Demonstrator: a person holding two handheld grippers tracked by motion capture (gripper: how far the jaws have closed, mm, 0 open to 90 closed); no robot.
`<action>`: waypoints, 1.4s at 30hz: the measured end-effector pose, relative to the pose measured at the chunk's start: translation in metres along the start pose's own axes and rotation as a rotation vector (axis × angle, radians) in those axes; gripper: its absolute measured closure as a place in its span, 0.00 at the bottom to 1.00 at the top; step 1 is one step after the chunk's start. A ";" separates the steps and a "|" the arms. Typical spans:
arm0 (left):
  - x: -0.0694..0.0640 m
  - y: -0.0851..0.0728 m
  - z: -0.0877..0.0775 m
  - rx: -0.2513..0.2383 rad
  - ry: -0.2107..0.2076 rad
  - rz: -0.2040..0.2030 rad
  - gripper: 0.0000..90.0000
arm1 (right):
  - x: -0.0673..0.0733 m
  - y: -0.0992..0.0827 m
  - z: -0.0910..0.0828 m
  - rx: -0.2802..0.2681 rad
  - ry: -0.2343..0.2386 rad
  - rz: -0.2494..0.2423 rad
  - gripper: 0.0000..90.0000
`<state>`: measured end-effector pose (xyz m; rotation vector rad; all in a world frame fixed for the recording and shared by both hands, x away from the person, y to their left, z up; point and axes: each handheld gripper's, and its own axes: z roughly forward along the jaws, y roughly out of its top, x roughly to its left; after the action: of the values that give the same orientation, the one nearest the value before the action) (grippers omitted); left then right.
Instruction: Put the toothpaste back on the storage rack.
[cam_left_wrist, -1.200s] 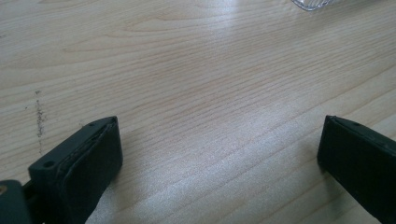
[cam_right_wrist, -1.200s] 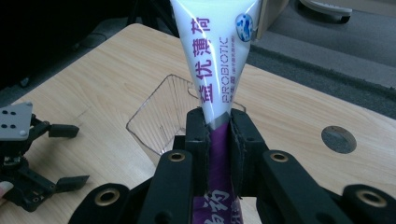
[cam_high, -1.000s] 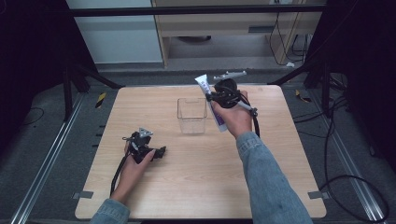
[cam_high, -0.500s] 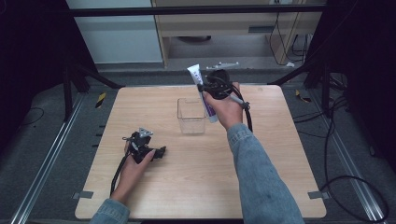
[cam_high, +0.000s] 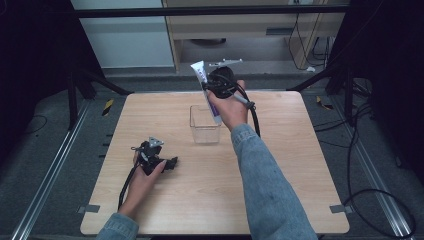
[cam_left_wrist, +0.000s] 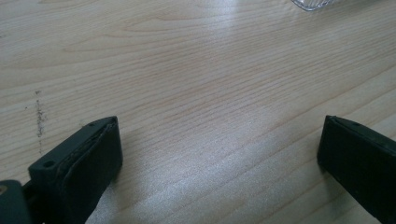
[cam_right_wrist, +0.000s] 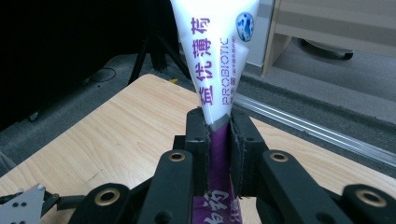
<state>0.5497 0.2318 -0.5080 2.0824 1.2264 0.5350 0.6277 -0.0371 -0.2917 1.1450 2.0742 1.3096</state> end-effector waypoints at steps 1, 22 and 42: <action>0.000 0.000 0.000 0.000 0.000 0.000 0.00 | 0.000 0.001 0.002 -0.001 -0.001 0.002 0.88; 0.000 0.000 0.000 0.000 -0.001 0.001 0.00 | -0.003 0.001 0.024 -0.049 -0.025 0.022 0.88; 0.000 0.000 0.000 0.001 -0.001 0.002 0.00 | 0.002 -0.006 0.046 -0.081 -0.033 0.014 0.88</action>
<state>0.5498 0.2319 -0.5079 2.0842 1.2244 0.5338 0.6571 -0.0121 -0.3178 1.1402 1.9748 1.3592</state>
